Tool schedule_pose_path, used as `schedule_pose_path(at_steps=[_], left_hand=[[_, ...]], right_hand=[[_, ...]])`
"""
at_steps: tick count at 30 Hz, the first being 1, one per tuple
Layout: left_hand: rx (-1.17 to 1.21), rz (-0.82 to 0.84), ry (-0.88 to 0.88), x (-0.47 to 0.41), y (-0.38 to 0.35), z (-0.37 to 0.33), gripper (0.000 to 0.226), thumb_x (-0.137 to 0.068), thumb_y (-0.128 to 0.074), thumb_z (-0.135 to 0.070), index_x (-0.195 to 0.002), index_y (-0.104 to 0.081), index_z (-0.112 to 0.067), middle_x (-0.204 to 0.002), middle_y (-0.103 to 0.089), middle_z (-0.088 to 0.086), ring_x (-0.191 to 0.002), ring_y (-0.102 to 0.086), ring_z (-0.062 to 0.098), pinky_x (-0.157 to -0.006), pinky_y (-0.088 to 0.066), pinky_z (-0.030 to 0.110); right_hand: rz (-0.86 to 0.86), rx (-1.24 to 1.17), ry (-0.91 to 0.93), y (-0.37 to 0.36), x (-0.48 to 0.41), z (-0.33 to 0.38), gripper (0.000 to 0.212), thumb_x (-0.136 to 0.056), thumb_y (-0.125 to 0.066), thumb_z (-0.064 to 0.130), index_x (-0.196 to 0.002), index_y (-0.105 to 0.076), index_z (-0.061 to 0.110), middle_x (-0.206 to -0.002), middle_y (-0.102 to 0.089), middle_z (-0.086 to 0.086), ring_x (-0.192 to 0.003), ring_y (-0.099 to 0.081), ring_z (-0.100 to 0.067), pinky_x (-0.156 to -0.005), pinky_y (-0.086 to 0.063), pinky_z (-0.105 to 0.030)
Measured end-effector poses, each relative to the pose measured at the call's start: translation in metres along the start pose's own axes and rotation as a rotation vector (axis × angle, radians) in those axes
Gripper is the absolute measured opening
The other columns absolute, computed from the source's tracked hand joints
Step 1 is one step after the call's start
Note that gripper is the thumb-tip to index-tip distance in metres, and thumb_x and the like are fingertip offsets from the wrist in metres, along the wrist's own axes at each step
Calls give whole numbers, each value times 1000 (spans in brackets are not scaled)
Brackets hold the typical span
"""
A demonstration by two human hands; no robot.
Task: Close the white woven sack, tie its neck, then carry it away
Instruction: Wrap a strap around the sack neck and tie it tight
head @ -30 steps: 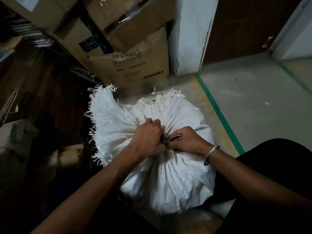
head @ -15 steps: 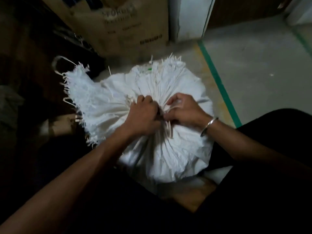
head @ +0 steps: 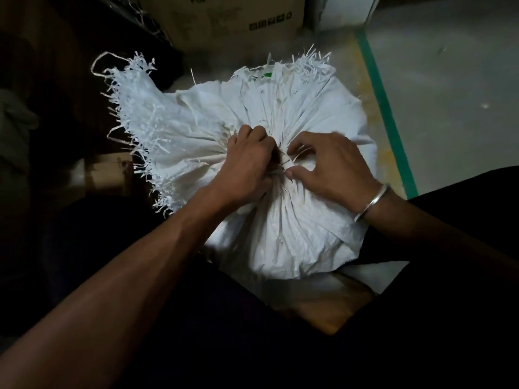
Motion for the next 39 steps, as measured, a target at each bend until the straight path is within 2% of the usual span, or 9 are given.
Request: schedule_pose_path(at_steps=[3,8,16,21,26,29,31,36,39], left_hand=[[21,-40,10,1,0,0,33,-67,-55,-20,-97,-64,-8,-101,-54,13,-100,-48,37,-79,-37,43],[153,-120,65,5,-1,2,26,-69,-56,-17,-92,-66,-11,-97,-55,8,-98,-48,33,-79,-41,45],[266,-161,134,7,-3,3,20,-71,-55,-10,-87,-66,-12,-92,-53,2,-95,-45,26,-78,-44,49],[336,-192,167,6,5,8,19,-70,-54,-13,-84,-67,-12,-91,-56,3,-95,-48,28,-80,-45,49],[405,-197,191,4,9,9,19,-74,-50,-15,-82,-67,-12,-91,-54,2,-98,-49,30,-85,-43,44],[428,-215,194,3,10,11,19,-75,-50,-12,-82,-68,-11,-90,-52,2,-97,-47,28,-80,-34,31],[447,-229,221,3,10,13,14,-78,-55,-5,-81,-67,-12,-89,-52,3,-97,-47,27,-78,-33,29],[478,-329,228,5,16,13,13,-72,-65,-1,-75,-72,-11,-74,-54,-1,-80,-54,21,-68,-37,28],[515,-390,269,7,19,18,10,-70,-71,-6,-76,-76,-12,-73,-60,-1,-73,-60,17,-65,-51,35]], right_hand=[[-109,304,117,-1,1,16,43,-68,-81,35,-109,-68,31,-114,-55,-1,-110,-49,-26,-86,-45,-40],[-51,176,138,0,-2,17,32,-78,-71,35,-109,-77,29,-102,-74,0,-95,-67,-26,-83,-48,-36],[55,24,43,-4,-9,4,35,-72,-84,34,-101,-68,24,-93,-75,6,-93,-71,-16,-88,-53,-38],[-133,208,269,-8,6,22,30,-81,-69,27,-111,-66,22,-88,-75,-1,-84,-69,-29,-72,-44,-36],[-233,167,284,-7,6,10,22,-85,-70,28,-103,-77,17,-79,-77,-6,-74,-72,-32,-68,-55,-42],[-336,108,382,-13,11,1,13,-90,-71,25,-89,-77,14,-75,-74,-4,-68,-71,-26,-57,-53,-40],[-416,96,447,-18,12,-2,16,-90,-72,20,-77,-74,11,-70,-70,-6,-62,-67,-27,-53,-51,-41],[-531,43,469,-23,13,-5,19,-86,-73,12,-67,-72,10,-67,-69,-11,-59,-65,-29,-52,-51,-40],[-557,8,418,-23,12,-6,17,-83,-74,12,-66,-71,11,-67,-70,-10,-59,-67,-28,-52,-52,-40]])
Point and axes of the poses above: each hand's wrist, its own x-axis away from the middle knuckle, its own y-axis out of the back of the hand, z = x × y, the point moved 6 cm from there along -x, towards the middle knuckle
